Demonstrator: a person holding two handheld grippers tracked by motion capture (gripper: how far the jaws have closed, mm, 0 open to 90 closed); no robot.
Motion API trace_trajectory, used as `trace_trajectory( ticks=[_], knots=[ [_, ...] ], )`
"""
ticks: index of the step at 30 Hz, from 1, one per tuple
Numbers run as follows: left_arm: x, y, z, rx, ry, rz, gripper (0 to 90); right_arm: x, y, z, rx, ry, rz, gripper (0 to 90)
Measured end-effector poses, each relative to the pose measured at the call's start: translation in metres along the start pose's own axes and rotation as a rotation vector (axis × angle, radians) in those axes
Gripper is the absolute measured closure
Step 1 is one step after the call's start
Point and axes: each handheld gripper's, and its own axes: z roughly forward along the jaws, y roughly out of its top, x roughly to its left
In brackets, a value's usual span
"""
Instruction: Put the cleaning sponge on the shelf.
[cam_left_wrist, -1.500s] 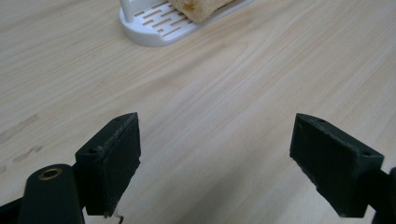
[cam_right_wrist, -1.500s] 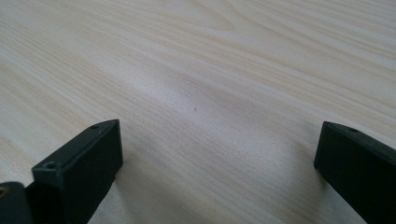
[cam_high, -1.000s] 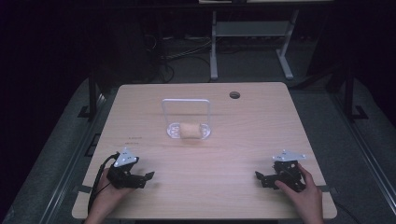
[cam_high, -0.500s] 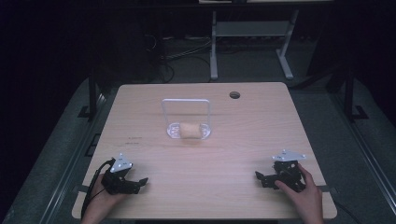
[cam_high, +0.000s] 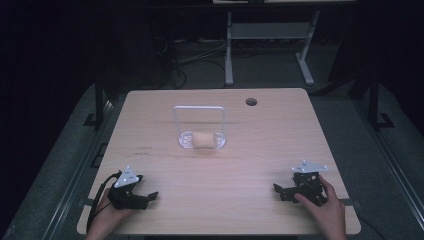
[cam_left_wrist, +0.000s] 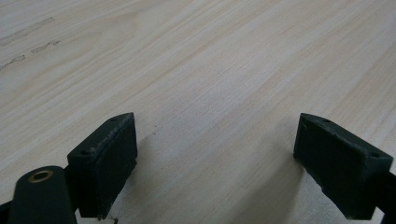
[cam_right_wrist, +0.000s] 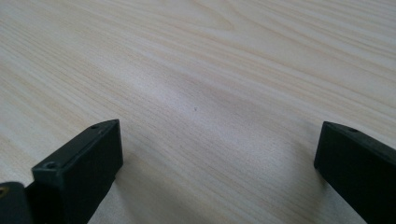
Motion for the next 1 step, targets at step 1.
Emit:
trace_trajectory(
  ticks=[1],
  knots=[
    [0.0,0.0,0.0,0.0,0.0,0.0,12.9,0.0,0.0,0.0,0.0,0.0,0.0,0.9]
  ],
)
